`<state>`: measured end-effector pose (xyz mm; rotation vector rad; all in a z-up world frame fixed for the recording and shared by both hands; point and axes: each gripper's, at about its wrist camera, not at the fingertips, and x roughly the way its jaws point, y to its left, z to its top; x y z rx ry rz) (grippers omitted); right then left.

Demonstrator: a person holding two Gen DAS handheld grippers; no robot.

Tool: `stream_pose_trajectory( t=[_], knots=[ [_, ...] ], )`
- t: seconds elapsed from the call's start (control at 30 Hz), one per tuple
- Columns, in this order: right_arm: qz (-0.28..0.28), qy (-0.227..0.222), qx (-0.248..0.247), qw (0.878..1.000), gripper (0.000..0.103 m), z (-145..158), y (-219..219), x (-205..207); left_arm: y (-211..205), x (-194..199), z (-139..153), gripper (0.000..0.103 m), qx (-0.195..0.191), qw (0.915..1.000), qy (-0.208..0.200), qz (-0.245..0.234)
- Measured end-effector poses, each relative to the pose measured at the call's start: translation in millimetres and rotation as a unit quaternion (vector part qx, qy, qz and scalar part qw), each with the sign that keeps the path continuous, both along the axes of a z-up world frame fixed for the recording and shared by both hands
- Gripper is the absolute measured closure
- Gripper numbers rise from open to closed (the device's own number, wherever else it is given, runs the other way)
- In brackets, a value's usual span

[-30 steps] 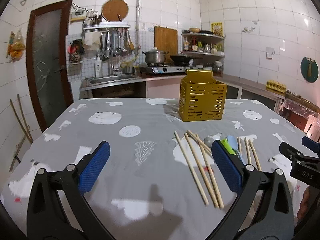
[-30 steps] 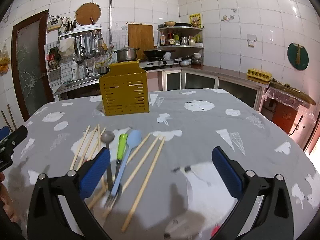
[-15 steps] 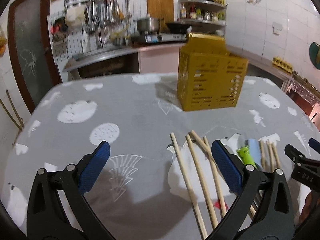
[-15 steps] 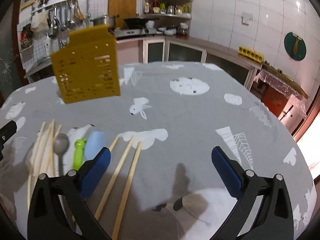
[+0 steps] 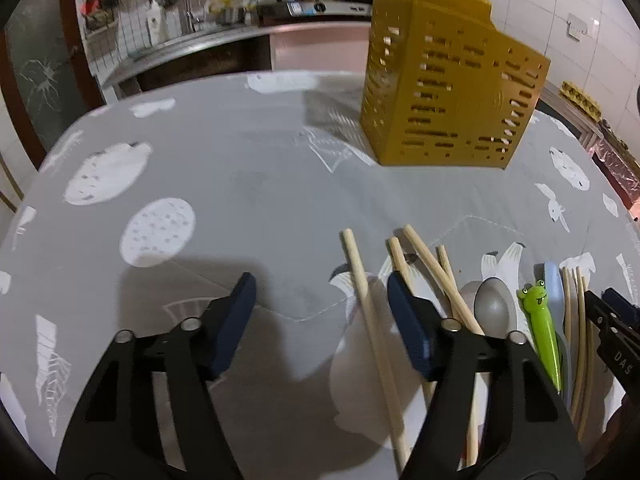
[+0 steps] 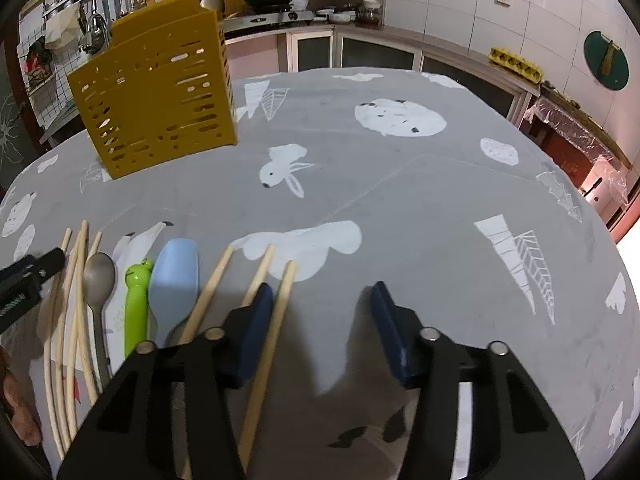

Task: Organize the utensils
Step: 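Close the left tool on a wooden chopstick while the right tool grasps another chopstick, then lift the chopsticks with both tools and carry them over the yellow holder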

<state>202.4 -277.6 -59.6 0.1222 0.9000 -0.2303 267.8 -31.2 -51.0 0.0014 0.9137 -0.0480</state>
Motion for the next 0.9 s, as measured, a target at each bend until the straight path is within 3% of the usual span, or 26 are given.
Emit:
stream_pose_trajectory(
  t=[0.1,0.3,0.4,0.47,0.5,0.73,0.9],
  knots=[
    [0.0,0.007,0.007,1.0,0.064,1,2,4,-1,2,-2,0.044,0.007,1.0,0.005,0.002],
    [-0.001,0.011,0.019,1.0,0.085,3,2,13,-4,12,0,0.061,0.009,0.9997,0.021,0.003],
    [0.003,0.011,0.016,1.0,0.093,2,4,17,-8,17,1,0.074,0.012,0.9996,0.027,0.001],
    [0.005,0.009,0.015,1.0,0.094,2,4,19,-10,18,2,0.09,0.008,0.9995,0.029,-0.002],
    [0.006,0.008,0.017,1.0,0.094,2,4,19,-11,18,3,0.094,0.002,0.9995,0.03,-0.005],
    [0.01,-0.01,0.031,0.999,0.096,8,-2,17,-14,12,3,0.097,-0.001,0.9999,0.009,-0.011],
    [0.009,-0.046,0.032,0.998,0.097,27,-6,12,-12,1,26,0.098,-0.008,0.9993,-0.032,-0.016]
  ],
)
